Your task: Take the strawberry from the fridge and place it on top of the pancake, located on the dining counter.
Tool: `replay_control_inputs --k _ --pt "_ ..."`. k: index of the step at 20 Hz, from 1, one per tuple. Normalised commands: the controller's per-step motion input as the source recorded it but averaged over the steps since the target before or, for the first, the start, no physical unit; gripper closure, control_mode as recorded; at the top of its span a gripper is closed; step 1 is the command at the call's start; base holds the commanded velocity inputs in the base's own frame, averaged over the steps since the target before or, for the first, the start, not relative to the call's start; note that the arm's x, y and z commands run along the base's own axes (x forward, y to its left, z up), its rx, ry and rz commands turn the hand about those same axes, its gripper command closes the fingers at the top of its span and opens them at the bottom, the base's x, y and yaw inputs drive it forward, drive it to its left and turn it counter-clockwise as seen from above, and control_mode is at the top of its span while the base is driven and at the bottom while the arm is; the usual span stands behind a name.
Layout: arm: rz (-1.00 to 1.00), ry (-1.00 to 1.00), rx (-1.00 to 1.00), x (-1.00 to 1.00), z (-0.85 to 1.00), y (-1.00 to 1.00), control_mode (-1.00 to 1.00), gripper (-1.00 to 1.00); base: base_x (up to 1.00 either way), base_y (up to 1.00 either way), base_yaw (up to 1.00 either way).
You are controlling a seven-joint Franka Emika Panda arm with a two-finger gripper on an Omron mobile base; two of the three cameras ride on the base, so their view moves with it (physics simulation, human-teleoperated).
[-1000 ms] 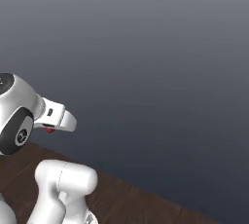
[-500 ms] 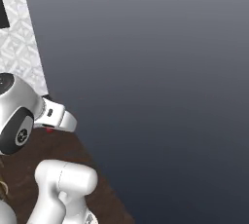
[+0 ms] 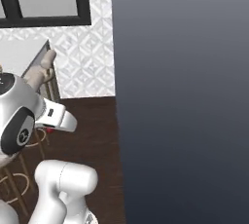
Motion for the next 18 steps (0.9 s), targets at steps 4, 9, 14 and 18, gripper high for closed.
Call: replay_control_inputs --k 4,9,14,18 --pt "0.00 0.00 0.00 0.00 0.00 0.00 1.00 1.00 1.00 -0.21 0.70" --pt "0.00 0.00 0.00 0.00 0.00 0.00 1.00 1.00 1.00 -0.37 0.65" --pt "0.00 0.00 0.00 0.00 0.00 0.00 1.00 1.00 1.00 -0.38 0.69" --pt "0.00 0.00 0.00 0.00 0.00 0.00 1.00 1.00 0.93 -0.27 0.83"
